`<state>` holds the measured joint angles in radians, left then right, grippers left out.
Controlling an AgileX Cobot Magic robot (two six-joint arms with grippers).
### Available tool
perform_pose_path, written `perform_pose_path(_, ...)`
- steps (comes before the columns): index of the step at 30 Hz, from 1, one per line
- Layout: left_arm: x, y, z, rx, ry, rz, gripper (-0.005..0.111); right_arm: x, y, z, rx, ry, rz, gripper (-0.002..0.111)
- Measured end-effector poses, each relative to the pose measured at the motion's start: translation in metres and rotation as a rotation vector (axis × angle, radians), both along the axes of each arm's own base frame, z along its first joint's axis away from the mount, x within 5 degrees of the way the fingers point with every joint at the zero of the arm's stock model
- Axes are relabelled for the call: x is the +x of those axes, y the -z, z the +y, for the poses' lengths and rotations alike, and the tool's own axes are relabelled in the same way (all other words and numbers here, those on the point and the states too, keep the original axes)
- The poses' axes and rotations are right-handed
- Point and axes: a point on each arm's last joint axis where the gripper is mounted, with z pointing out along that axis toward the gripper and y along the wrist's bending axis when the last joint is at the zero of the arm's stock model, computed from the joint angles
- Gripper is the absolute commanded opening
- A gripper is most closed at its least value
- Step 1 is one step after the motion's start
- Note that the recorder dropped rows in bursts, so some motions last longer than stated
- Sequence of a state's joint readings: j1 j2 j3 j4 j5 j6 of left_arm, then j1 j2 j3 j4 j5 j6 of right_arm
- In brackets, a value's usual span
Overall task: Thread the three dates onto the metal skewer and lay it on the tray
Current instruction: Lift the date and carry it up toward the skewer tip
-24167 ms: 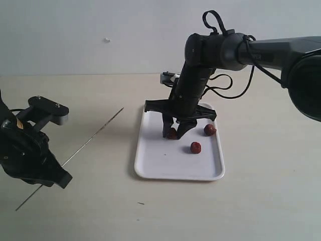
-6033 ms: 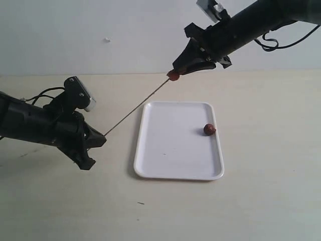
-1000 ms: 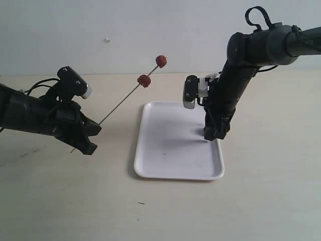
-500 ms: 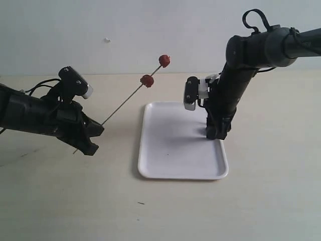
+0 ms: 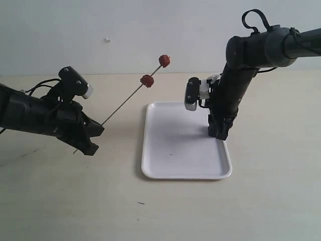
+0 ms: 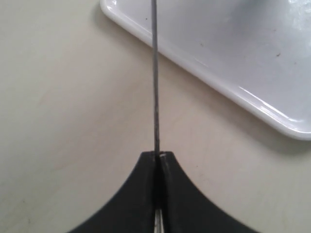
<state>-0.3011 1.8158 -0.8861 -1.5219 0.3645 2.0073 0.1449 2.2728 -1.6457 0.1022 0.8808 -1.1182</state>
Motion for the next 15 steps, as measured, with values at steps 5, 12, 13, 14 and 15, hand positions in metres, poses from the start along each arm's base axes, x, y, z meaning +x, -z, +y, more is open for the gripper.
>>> perform_pose_path(5,0.0,0.0,0.0,0.0,0.0,0.0,0.0,0.0,0.0,0.0,0.004,0.031,0.005,0.029)
perform_pose_path(12,0.0,0.0,0.0,-0.01,-0.014,0.01,0.0,0.007,-0.009,0.002,0.06,0.267,-0.008,0.029)
perform_pose_path(13,0.0,0.0,0.0,-0.014,-0.021,0.016,0.0,0.011,-0.014,0.003,0.077,0.325,-0.021,0.029)
perform_pose_path(14,0.0,0.0,0.0,-0.018,-0.027,0.02,0.0,0.015,-0.019,0.004,0.097,0.384,-0.032,0.029)
perform_pose_path(15,0.0,0.0,0.0,-0.021,-0.031,0.023,0.0,0.017,-0.024,0.005,0.119,0.43,-0.039,0.029)
